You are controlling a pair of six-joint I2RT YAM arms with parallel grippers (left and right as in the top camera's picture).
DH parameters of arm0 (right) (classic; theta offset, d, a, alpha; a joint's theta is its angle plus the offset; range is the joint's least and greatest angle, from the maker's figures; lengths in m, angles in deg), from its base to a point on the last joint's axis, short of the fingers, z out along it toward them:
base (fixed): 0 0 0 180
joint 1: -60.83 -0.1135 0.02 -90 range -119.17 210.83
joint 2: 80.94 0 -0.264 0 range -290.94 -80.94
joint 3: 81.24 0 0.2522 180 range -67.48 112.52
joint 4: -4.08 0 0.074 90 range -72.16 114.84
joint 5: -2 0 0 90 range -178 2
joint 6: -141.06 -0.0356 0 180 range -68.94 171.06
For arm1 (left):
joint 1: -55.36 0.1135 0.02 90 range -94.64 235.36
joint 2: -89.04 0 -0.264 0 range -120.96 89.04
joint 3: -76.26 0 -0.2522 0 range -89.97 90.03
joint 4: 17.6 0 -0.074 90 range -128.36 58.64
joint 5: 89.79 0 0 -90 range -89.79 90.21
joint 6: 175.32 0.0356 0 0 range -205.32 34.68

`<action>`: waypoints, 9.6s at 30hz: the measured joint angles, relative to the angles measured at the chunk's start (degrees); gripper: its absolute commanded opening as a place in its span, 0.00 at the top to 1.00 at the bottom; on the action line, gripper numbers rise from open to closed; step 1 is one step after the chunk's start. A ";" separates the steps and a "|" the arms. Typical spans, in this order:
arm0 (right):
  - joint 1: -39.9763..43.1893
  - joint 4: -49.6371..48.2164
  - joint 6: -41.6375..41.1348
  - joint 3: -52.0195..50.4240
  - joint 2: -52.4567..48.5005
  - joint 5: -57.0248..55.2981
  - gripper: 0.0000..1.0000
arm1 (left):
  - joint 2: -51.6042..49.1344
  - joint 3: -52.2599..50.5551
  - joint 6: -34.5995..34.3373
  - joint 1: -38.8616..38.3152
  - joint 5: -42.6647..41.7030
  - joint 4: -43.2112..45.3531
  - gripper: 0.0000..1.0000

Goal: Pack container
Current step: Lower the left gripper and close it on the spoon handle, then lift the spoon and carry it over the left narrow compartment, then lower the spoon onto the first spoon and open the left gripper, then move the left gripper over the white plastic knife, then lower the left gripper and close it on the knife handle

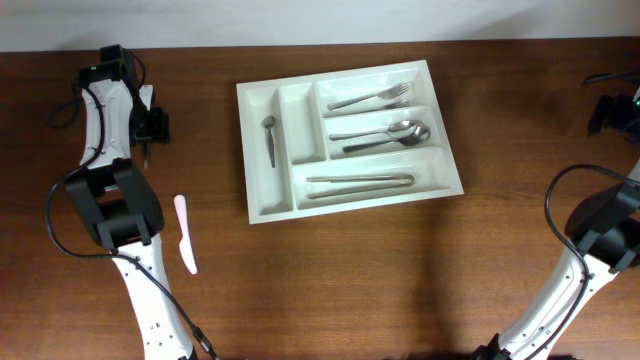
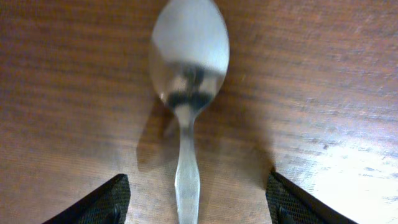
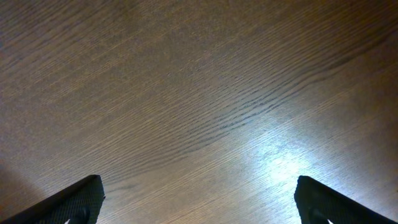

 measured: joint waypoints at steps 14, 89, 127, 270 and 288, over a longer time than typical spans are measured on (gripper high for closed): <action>0.00 0.00 -0.04 0.00 0.00 0.00 0.01 | 0.00 -0.42 -0.07 0.17 -4.61 2.93 0.35; 0.00 0.00 -0.02 0.00 0.00 0.00 0.01 | -0.07 24.37 -25.77 -22.58 -15.28 -24.37 0.98; 0.00 0.00 -0.02 0.00 0.00 0.00 0.01 | -8.48 24.37 -27.34 -26.60 -13.55 -20.83 0.78; 0.00 0.00 0.00 0.00 0.00 0.00 0.01 | 43.47 -74.12 -18.03 -7.52 -2.99 22.03 0.01; 0.00 0.00 -0.02 0.00 0.00 0.00 0.01 | 43.28 -74.12 -17.73 -7.52 -3.89 22.23 0.63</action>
